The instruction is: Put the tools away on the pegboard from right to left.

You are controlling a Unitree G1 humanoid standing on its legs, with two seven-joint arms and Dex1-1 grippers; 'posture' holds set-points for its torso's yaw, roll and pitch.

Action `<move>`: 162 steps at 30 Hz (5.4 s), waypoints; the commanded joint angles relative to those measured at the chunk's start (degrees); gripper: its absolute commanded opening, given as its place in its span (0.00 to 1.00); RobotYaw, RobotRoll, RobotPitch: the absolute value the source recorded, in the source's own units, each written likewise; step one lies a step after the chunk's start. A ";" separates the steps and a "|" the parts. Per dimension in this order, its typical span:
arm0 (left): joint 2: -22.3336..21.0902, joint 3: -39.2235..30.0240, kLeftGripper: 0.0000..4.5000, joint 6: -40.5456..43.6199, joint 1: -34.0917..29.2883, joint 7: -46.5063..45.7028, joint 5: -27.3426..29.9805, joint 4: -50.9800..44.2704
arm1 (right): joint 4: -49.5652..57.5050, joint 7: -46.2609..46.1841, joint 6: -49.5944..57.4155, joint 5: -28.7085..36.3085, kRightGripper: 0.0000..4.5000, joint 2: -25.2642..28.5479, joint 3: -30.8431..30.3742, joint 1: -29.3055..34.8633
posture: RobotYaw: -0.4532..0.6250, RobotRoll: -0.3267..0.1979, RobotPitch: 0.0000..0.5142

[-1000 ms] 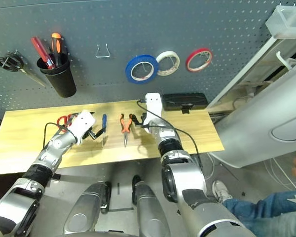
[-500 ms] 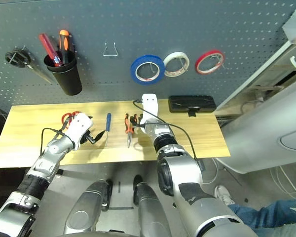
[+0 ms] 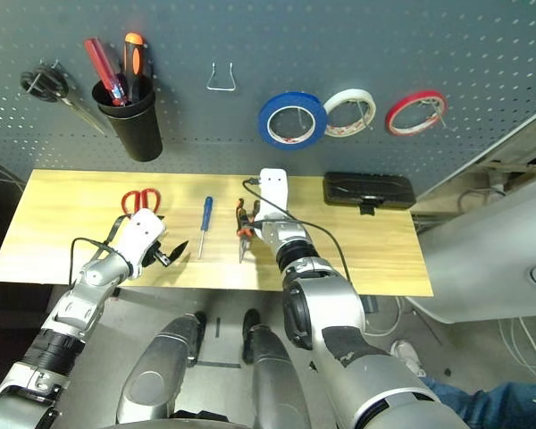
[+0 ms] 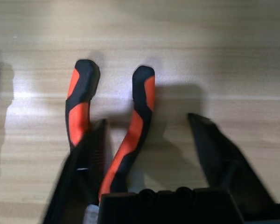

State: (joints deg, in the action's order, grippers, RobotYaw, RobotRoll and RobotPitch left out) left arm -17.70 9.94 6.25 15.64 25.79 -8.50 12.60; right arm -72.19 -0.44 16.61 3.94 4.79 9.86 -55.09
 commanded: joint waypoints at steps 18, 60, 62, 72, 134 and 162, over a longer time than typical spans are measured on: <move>1.79 -4.45 1.00 -12.39 2.63 -1.57 5.35 4.68 | 3.75 8.99 1.14 -0.54 0.06 0.79 -1.37 1.59 | 0.66 0.62 0.55; 1.96 -5.04 1.00 -25.62 8.36 1.10 8.51 8.45 | 38.45 23.77 -21.96 2.07 0.06 -0.24 -7.92 0.69 | 0.60 0.62 0.44; 1.96 -5.06 1.00 -25.60 8.43 1.13 8.56 8.37 | 40.25 24.29 -21.75 2.80 0.06 -0.45 -7.91 0.51 | 0.59 0.62 0.45; 2.17 -5.02 1.00 -25.78 9.61 1.27 8.70 9.14 | 44.40 23.27 -24.25 6.15 0.06 -2.25 -6.62 -3.73 | 0.59 0.62 0.45; 1.50 -4.81 1.00 -21.93 4.42 0.10 8.43 0.44 | 5.20 5.43 -62.81 -1.50 0.06 -6.44 -1.70 -23.99 | 0.66 0.62 0.56; 0.87 -4.84 1.00 -18.65 1.18 -1.55 8.35 -3.91 | 4.90 6.35 -63.47 -0.30 0.06 -8.20 -0.67 -25.74 | 0.70 0.62 0.61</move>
State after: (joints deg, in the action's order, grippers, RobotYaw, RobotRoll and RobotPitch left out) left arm -16.97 4.71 -12.90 18.10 24.33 0.28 9.00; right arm -68.07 5.92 -45.76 3.53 -2.67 9.27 -80.58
